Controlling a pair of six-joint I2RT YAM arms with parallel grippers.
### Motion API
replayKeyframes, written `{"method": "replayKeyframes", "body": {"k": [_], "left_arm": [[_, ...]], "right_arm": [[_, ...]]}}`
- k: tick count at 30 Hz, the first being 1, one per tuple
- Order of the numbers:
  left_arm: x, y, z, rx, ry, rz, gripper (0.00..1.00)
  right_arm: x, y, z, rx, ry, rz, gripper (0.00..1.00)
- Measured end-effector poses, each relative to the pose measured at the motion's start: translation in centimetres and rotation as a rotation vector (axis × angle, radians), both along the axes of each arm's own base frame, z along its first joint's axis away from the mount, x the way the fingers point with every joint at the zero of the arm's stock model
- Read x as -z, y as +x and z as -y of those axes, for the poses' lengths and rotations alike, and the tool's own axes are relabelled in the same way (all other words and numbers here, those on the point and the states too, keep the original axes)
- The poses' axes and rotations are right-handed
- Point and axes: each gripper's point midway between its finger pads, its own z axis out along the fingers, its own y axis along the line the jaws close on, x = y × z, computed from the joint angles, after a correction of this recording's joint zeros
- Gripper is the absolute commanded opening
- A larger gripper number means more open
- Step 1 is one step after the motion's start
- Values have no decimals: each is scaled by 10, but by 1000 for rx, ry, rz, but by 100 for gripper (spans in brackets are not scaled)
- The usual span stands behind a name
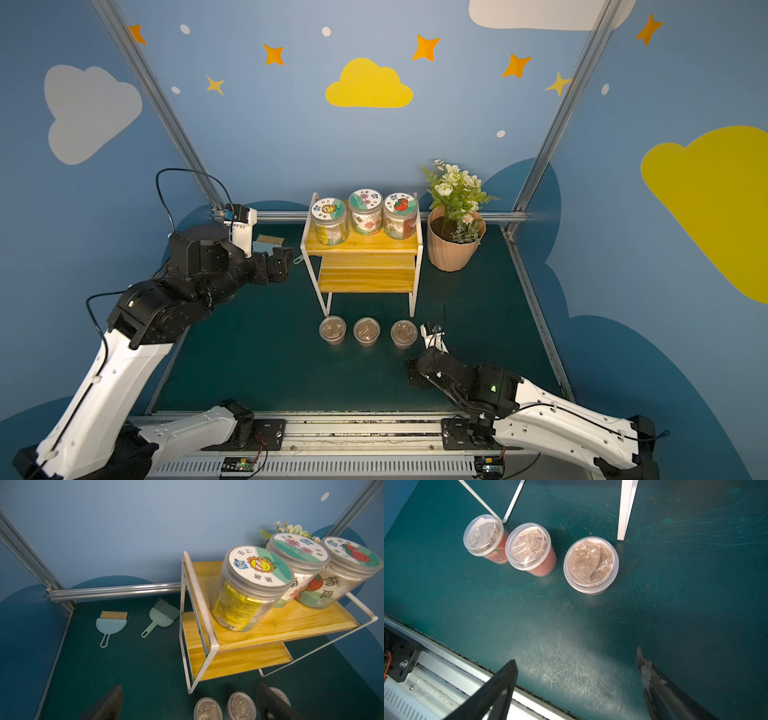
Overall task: Place the seed container on the shelf
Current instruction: Pick up the seed jar at the center of the board.
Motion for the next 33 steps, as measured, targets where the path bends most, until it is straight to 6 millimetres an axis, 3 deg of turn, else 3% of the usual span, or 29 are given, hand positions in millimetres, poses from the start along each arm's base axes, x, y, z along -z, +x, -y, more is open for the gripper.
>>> {"method": "replayKeyframes", "body": {"k": [5,13,17,25,33], "left_arm": [[32,-15,-6,-20,-29,-67,100],[76,-37,-12,-36,-87,-144,100],[89,-49,-18,-46,-112,-142,100],[95,-62,-26,-56,-164,-80,100],[118,-58,-22,-65,-195,-98,100]], "right_arm": [[25,-4,1,-9,-18,-24,93],[87,-5,-10,-46,9,-21,94],[112,-5,-10,-61,24,0,94],[116,5,-19,-75,92,96,95],[118,14,-26,-45,106,125,95]]}}
